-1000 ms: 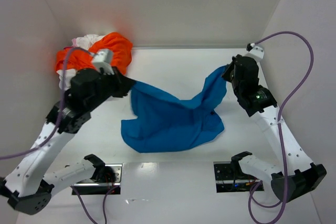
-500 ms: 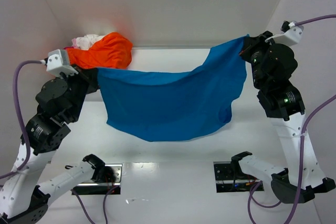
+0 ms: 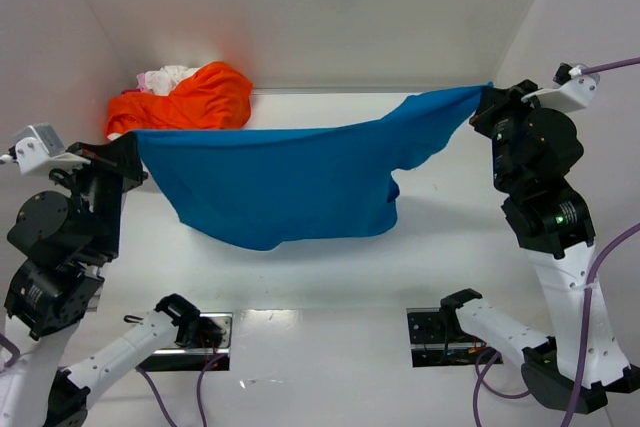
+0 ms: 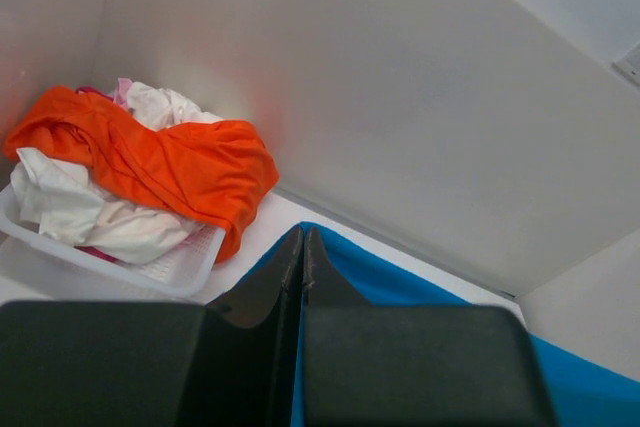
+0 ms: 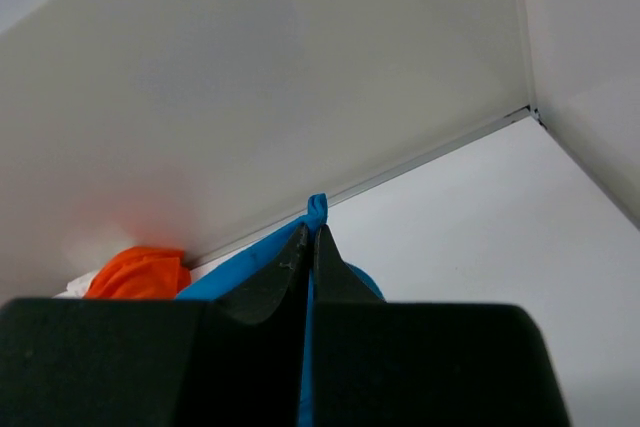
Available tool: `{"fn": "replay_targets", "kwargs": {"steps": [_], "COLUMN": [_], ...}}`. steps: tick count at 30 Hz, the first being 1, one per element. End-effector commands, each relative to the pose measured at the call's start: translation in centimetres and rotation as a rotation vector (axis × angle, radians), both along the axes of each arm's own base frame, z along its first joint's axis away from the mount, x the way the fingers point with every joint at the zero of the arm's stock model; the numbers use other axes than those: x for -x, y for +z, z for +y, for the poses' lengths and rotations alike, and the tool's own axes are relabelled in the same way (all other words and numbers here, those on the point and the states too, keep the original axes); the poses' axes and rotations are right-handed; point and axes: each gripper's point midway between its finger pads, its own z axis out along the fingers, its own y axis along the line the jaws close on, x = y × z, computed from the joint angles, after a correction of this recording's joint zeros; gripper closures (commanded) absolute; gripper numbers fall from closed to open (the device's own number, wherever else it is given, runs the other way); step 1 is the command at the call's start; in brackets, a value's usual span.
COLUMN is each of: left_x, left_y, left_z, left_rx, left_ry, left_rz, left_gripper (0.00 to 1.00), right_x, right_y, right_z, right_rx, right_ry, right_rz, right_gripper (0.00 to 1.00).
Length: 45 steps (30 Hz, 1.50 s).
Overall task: Fold and stack the t-shirts
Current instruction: Flatten out the tshirt
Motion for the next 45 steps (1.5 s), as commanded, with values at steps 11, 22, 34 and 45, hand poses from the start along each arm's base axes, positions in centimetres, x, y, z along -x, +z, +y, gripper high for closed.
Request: {"fn": "replay_targets", "kwargs": {"steps": [11,22,34,45], "left_x": [-1.1,-3.0,-1.1,-2.1], "left_y": [1.1,-8.1,-16.7,-11.6], "left_z": [-1.1,-10.5,-14.9,-11.1], "left_rx": [0.122,0.061,0.043,0.05], "left_ry": [-0.026,-0.444,-0.683,-0.479], "left_rz": [-0.1,0.158,0.432,0.285], "left_gripper": [1.0,1.0,1.0,1.0], "right_x": [0.4,-0.4,-2.2,-4.0], "right_y": [2.7,-1.2,-5.3,-3.5], "right_z": [-0.9,0.3,0.8,1.4], "right_rx": [-0.007,0.016,0.026,0.016], "right_ry": [-0.037,0.015,0.006,0.006], "right_rz": [-0.094,-0.019,0.065,0.033], "right_gripper": [1.0,1.0,1.0,1.0]}}
